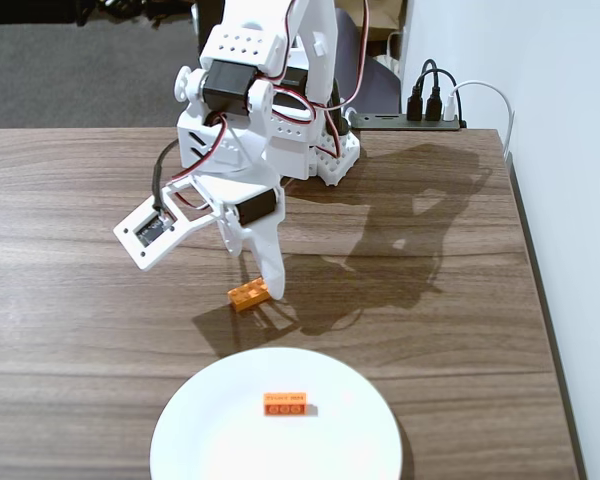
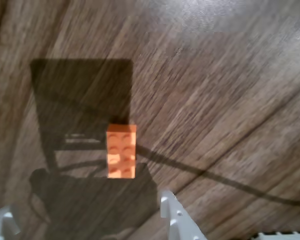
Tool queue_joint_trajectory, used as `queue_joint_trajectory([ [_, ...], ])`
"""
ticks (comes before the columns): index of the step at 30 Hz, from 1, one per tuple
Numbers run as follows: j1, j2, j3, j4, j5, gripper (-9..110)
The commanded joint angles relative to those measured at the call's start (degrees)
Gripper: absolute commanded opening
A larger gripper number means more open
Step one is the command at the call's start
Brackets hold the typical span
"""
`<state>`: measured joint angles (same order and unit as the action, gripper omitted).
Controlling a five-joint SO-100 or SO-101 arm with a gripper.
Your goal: Grasp a lego block and put it on the plate.
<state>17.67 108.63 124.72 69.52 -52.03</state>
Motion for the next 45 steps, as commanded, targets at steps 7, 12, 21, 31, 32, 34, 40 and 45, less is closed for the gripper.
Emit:
queue_joint_trajectory([
  [7, -0.3, -1.0, 2.3, -4.0, -1.8, 35],
  [12, 0.0, -2.6, 2.8, -6.6, -2.4, 35],
  [21, 0.0, -5.0, 3.8, -10.3, -5.0, 35],
  [31, -0.5, -6.2, 3.9, -12.5, -5.0, 35],
  [32, -0.5, -6.2, 3.9, -12.6, -5.0, 35],
  [34, -0.5, -6.3, 3.9, -12.6, -5.0, 34],
  [40, -0.8, -6.4, 3.9, -12.7, -5.0, 24],
  [45, -0.9, -6.4, 4.0, -12.8, -4.9, 16],
])
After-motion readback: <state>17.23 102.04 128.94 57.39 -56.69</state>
